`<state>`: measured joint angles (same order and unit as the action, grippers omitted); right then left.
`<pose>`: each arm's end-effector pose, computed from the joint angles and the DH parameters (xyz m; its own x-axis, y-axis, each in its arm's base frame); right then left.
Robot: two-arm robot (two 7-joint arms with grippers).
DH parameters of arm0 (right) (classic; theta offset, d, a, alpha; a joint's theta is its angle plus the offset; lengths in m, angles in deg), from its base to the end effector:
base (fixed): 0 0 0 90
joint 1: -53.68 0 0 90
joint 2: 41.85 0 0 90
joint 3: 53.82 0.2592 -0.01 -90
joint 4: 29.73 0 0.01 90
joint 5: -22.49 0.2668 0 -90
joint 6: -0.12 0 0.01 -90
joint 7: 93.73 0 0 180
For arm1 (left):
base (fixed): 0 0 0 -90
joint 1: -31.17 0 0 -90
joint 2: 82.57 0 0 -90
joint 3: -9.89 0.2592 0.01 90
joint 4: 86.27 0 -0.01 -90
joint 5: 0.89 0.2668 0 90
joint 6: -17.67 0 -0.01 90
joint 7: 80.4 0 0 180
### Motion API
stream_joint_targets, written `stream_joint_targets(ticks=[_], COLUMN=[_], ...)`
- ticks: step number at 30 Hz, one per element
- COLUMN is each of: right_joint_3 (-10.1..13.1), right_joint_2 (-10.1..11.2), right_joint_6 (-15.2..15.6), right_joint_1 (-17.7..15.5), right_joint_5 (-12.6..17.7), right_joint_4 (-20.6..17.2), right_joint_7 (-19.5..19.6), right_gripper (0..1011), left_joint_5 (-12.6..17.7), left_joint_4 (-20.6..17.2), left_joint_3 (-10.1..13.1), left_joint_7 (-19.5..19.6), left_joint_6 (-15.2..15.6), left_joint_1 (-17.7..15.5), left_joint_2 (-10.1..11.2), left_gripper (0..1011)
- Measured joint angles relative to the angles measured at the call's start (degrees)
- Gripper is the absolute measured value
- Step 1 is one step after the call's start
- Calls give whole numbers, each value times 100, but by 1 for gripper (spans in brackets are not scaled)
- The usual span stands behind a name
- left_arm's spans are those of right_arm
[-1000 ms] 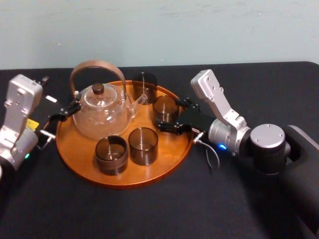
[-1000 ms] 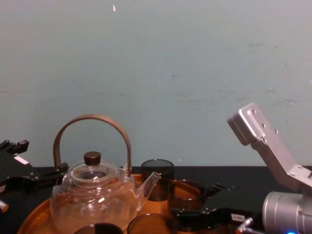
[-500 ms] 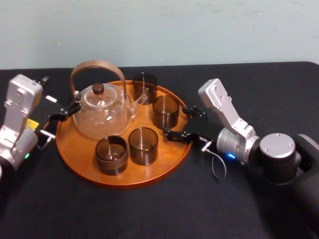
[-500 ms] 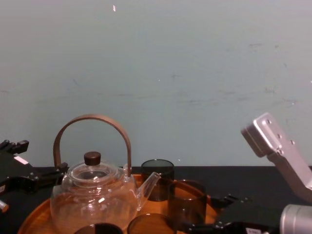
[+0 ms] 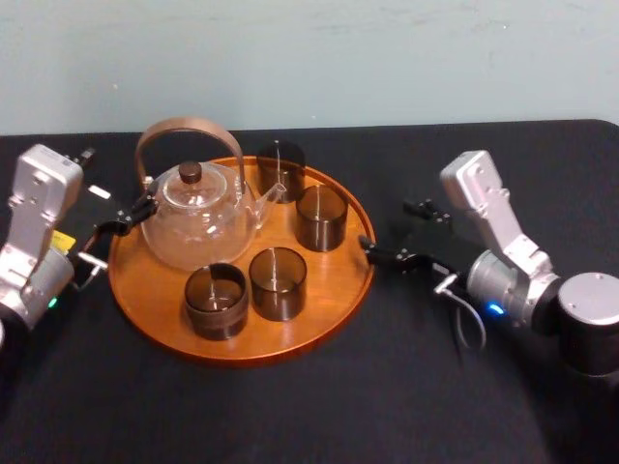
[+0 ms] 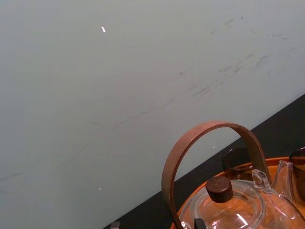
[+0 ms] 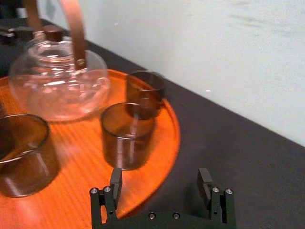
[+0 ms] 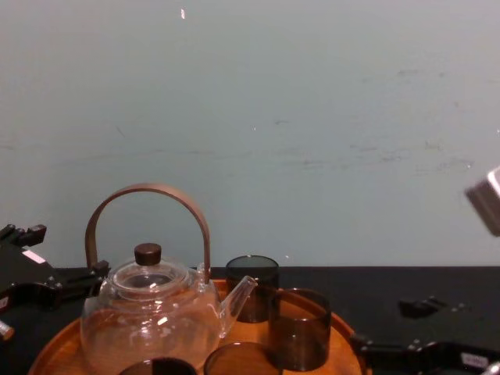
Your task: Pick up the glass from the table and place it on the tray.
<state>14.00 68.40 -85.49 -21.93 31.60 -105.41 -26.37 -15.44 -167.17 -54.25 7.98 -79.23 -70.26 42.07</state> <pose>0.3349 -0.0193 -0.2787 0.6264 -0.7629 0.1600 0.7698 0.5732 -0.2807 0.3134 0.0763 -0.2694 0.2923 0.8803 0.3736 -0.9553 0.2873 0.0703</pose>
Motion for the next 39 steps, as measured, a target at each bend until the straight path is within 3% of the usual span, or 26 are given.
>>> stream_joint_targets(ticks=[10,19,39], right_joint_3=[484,853,804], right_joint_2=[96,-69,-38], right_joint_6=[16,15,12], right_joint_1=[-274,-288,-287], right_joint_5=[12,-301,-273], right_joint_4=[-340,-257,-269], right_joint_7=[439,1131,1037], right_gripper=[1002,1002,1002], left_joint_5=[0,0,0], left_joint_4=[0,0,0], left_joint_3=[0,0,0], left_joint_7=[0,0,0], left_joint_6=[0,0,0], left_joint_1=[0,0,0], left_joint_2=[0,0,0], left_gripper=[1010,1009,1009])
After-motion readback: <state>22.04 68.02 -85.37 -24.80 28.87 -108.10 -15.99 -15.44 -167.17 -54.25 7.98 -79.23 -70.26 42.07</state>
